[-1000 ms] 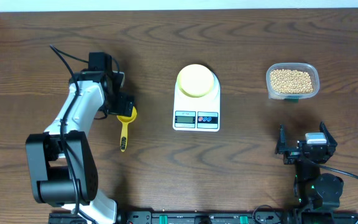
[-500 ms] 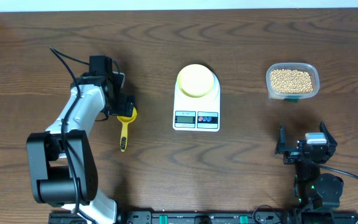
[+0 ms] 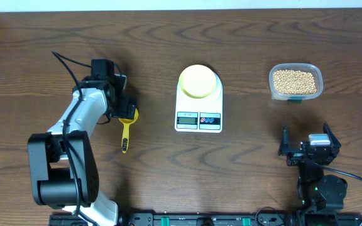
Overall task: Scoop item into bowl and weigh 50g on scale
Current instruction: 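Lower the left gripper onto the yellow scoop's cup rim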
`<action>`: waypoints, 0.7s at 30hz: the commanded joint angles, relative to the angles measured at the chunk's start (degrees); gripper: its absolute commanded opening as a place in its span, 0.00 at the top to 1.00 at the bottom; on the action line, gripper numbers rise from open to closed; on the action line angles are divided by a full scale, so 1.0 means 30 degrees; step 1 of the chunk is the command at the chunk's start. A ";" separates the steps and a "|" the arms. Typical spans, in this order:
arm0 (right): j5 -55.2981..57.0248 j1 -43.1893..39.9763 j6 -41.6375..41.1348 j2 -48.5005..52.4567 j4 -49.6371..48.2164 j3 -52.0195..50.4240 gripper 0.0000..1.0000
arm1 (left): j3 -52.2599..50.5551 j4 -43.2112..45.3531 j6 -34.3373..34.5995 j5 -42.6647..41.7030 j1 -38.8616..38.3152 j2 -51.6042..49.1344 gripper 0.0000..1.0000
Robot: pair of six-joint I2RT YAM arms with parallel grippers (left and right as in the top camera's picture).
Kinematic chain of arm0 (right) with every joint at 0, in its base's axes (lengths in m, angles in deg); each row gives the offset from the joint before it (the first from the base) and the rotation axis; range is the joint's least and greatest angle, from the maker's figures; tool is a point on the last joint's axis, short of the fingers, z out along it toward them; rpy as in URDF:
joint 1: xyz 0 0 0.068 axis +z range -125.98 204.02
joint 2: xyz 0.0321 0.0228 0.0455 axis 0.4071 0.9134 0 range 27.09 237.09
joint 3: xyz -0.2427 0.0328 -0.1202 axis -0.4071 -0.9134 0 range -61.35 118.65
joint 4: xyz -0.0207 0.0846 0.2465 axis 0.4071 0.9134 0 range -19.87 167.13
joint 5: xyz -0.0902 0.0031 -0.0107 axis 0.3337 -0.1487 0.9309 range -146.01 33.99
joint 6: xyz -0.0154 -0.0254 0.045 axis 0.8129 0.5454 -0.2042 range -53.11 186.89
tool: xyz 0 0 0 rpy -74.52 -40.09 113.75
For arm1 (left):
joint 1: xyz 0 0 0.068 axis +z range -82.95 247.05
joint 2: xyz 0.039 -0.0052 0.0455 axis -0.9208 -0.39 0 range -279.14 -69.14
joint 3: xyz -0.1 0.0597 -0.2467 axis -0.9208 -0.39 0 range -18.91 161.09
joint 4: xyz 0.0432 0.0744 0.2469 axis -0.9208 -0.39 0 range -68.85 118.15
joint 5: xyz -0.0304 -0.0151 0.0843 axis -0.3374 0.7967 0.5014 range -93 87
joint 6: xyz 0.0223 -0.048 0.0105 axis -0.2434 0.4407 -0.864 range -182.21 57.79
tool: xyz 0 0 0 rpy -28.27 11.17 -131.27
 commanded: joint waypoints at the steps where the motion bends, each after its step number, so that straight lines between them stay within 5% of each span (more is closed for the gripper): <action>1: -0.0036 0.0197 0.0270 -0.0131 0.0095 -0.0022 0.01 | -0.0503 0.0051 -0.0328 0.0109 0.0109 -0.0248 0.03; 21: -0.0036 0.0197 0.0277 -0.0131 0.0095 -0.0022 0.01 | -0.0692 0.0277 -0.0335 0.0109 0.0160 -0.0277 0.02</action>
